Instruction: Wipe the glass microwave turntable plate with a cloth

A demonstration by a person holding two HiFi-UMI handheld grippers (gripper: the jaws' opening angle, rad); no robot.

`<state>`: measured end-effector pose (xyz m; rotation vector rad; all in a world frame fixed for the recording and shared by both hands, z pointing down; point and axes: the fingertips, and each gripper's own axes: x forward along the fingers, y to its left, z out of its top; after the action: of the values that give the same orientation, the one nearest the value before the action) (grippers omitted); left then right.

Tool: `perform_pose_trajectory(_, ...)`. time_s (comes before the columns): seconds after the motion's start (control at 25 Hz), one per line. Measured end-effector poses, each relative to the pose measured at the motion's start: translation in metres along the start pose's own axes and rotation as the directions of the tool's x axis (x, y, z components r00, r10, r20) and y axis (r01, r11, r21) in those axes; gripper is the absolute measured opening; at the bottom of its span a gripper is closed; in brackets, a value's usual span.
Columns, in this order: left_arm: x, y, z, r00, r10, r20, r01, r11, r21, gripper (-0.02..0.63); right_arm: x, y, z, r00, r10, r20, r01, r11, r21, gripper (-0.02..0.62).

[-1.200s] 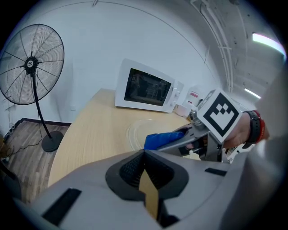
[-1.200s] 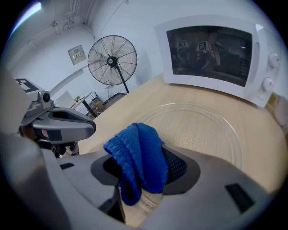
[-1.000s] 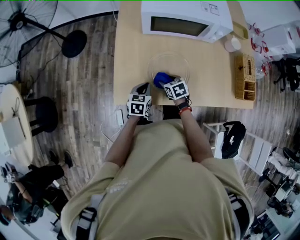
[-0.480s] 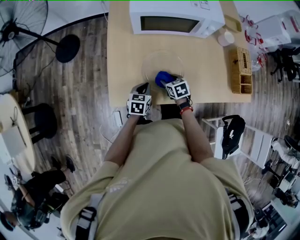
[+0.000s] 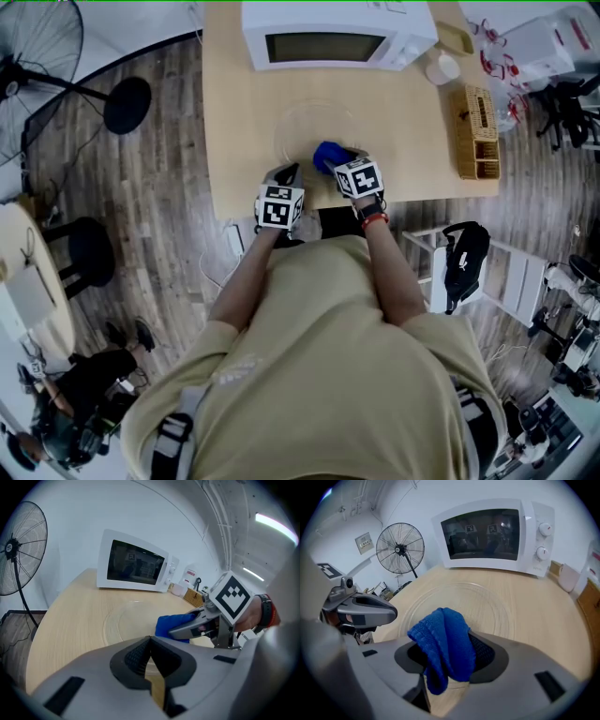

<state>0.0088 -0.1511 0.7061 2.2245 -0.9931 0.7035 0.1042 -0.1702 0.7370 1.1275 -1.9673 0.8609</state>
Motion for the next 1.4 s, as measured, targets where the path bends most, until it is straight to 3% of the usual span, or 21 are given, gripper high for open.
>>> perform_pose_trajectory(0.88, 0.006, -0.007, -0.003, 0.999, -0.025, -0.020, 0.025, 1.000, 0.018, 0.020, -0.025, -0.039, -0.018, 0.992, -0.125, 0.019, 0.123, 0.988, 0.096, 0.225)
perform_pose_trajectory(1.4, -0.013, 0.005, -0.012, 1.000, 0.023, 0.008, -0.022, 1.000, -0.014, 0.020, -0.025, -0.033, -0.019, 0.993, -0.103, 0.053, 0.095, 0.986, 0.138, 0.219)
